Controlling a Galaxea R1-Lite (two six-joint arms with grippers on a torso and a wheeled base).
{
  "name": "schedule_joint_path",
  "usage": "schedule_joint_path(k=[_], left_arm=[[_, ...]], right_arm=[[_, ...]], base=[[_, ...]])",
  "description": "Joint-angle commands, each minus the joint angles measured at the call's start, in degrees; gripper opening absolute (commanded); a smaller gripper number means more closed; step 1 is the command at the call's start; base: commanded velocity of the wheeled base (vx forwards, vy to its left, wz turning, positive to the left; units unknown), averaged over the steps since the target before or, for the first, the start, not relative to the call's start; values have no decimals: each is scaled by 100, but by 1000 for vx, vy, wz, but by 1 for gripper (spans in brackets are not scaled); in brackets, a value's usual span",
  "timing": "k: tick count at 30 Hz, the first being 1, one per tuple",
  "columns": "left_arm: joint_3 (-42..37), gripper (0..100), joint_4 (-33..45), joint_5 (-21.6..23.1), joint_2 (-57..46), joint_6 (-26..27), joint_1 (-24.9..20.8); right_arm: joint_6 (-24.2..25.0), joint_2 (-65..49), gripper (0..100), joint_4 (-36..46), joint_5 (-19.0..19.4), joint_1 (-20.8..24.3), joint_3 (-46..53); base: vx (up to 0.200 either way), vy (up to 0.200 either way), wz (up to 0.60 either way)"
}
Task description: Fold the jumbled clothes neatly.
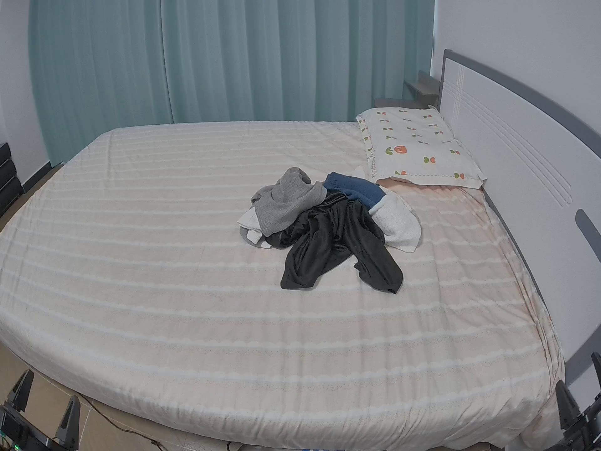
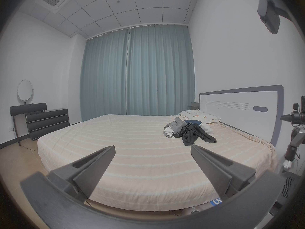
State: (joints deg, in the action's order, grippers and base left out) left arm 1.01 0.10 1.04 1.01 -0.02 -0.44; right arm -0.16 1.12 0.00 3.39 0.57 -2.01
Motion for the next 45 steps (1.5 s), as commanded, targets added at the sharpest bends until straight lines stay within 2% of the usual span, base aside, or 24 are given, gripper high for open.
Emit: schedule_joint_path(k=[1,3,4,6,7,8,9,13,17,18,20,22,23,26,28,29,32,33,35,37,38,45], left_arm=[[-101,100,-1,2,-101,-6,0],[-101,100,-1,2,-101,-6,0],[-101,100,-1,2,-101,-6,0],[-101,100,-1,-7,-101,2,0],[-101,100,-1,2,-101,-6,0],[-101,100,-1,2,-101,-6,0],[-101,100,-1,-7,-101,2,0],[-101,100,-1,2,-101,-6,0],[-101,100,-1,2,-101,-6,0],[-101,100,-1,2,-101,-6,0],[-101,100,-1,-7,-101,-6,0],[-101,100,-1,2,-101,2,0],[-101,100,-1,2,-101,2,0],[-101,100,-1,2,-101,2,0],[-101,100,-1,2,-101,2,0],[-101,100,-1,2,-101,-6,0],[-101,100,-1,2,-101,-6,0],[-101,100,-1,2,-101,-6,0],[-101,100,-1,2,-101,2,0],[-101,100,-1,2,-101,2,0],[-101,100,-1,2,-101,-6,0],[-101,100,-1,2,-101,2,0]], right_arm=[[824,1400,100,18,250,154,-1935],[763,1602,100,70,268,162,-1996],[596,2243,100,114,285,224,-1926],[605,2595,100,44,294,259,-1812],[684,3254,100,-62,373,356,-1732],[684,3254,100,-62,373,356,-1732],[912,4133,100,-299,522,523,-1741],[1361,5926,100,-1274,602,822,-1899],[1466,7736,100,-2856,470,1041,-1979],[1466,7798,100,-2909,461,1041,-1979],[1484,8976,100,-3806,347,1120,-2277],[1510,9450,100,-4034,259,1173,-2532],[1572,10092,100,-4184,57,1217,-2928],[1870,10962,100,-4175,-225,1428,-3728],[1932,11068,100,-4166,-242,1463,-3842],[2231,11639,100,-4034,-304,1577,-4563],[2415,12254,100,-3533,-418,1683,-5380],[2415,12254,100,-3533,-418,1683,-5380],[2855,12869,100,-3138,-506,1788,-6180],[2916,12922,100,-3111,-515,1797,-6259],[3250,13370,100,-2821,-532,1850,-6839],[3593,14372,100,-2426,-901,1859,-7981]], base=[[0,0,0],[0,0,0],[0,0,0],[0,0,0],[0,0,0],[0,0,0],[0,0,0],[0,0,0],[0,0,0],[0,0,0],[0,0,0],[0,0,0],[0,0,0],[0,0,0],[0,0,0],[0,0,0],[0,0,0],[0,0,0],[0,0,0],[0,0,0],[0,0,0],[0,0,0]])
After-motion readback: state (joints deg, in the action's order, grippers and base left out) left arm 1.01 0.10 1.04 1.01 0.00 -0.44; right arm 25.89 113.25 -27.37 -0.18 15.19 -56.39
